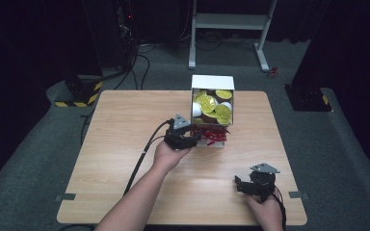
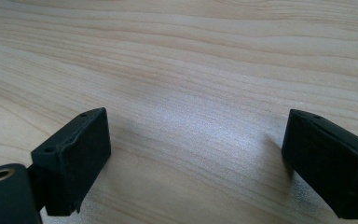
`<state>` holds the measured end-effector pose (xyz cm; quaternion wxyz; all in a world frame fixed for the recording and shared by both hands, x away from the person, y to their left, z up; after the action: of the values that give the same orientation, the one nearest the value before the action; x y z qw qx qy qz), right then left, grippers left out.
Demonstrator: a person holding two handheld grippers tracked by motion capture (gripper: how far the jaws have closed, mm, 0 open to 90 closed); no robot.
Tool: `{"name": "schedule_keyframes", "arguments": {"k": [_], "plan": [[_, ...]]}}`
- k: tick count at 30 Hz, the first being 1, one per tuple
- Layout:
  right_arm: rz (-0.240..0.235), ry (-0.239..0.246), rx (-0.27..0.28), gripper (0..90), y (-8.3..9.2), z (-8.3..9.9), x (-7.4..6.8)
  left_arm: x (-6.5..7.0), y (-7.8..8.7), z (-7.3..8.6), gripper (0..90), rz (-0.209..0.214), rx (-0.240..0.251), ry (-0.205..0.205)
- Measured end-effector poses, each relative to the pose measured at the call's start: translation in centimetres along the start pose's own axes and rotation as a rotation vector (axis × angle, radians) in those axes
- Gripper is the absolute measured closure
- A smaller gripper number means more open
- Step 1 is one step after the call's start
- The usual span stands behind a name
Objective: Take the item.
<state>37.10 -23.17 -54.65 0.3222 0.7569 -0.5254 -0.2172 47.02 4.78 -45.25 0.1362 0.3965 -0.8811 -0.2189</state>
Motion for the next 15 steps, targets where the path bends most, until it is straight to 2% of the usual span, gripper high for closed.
{"name": "schedule_keyframes", "arguments": {"k": [1,5,10,14,15], "plan": [[0.0,0.0,0.0,7.9,0.0,0.0,0.0,-0.08,-0.05,-0.05,47.5,-0.007,0.003,-0.008],[-0.007,0.01,0.002,8.1,0.01,0.01,-0.04,-0.03,-0.31,-0.1,52.1,-0.006,0.003,0.008],[-0.007,0.01,0.001,8.1,0.01,0.01,-0.04,-0.15,-0.52,-0.04,56.4,-0.022,-0.001,0.006],[-0.007,0.01,0.001,8.2,0.01,0.01,-0.04,-0.25,-0.48,-0.04,58.1,-0.016,0.003,0.014],[-0.007,0.01,0.002,8.2,0.01,0.01,-0.04,-0.33,-0.42,-0.05,59.1,-0.018,0.003,0.004]]}}
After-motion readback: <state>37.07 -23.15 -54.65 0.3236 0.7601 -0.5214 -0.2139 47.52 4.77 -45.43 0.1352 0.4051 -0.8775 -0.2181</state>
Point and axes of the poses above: each handheld gripper's, and its own axes: y roughly backward along the jaws, z roughly out of its underside, x roughly to its right, the point moved 3 cm from there along -y, roughly forward along the jaws
